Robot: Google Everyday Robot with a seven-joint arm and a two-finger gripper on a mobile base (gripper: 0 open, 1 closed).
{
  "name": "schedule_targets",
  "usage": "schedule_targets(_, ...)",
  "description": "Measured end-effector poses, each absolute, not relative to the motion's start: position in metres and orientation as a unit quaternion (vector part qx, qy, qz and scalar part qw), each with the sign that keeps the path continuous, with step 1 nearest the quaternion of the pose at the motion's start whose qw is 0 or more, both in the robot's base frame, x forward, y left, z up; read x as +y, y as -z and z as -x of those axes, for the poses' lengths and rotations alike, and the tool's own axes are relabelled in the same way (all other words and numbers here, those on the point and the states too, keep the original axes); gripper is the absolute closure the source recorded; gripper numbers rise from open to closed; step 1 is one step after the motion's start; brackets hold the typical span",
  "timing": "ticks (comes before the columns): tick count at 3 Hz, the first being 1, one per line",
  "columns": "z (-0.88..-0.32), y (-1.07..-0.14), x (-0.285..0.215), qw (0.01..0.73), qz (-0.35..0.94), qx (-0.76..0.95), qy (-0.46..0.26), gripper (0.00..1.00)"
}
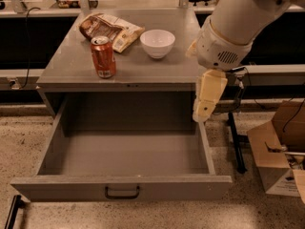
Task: Place coke can into top drawer
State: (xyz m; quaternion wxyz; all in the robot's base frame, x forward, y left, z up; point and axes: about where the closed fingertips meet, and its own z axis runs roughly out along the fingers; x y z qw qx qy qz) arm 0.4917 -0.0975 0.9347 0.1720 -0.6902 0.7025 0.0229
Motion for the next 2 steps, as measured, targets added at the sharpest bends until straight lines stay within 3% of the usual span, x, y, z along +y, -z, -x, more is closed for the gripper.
schedule_targets(1, -0.498, -0.935, -0.079, 0.188, 0.704, 0.684, -0.032, 0.00)
schedule_targets(2, -0.528, -0.948, -0.031, 0.248, 0.719, 0.647, -0.055, 0.00)
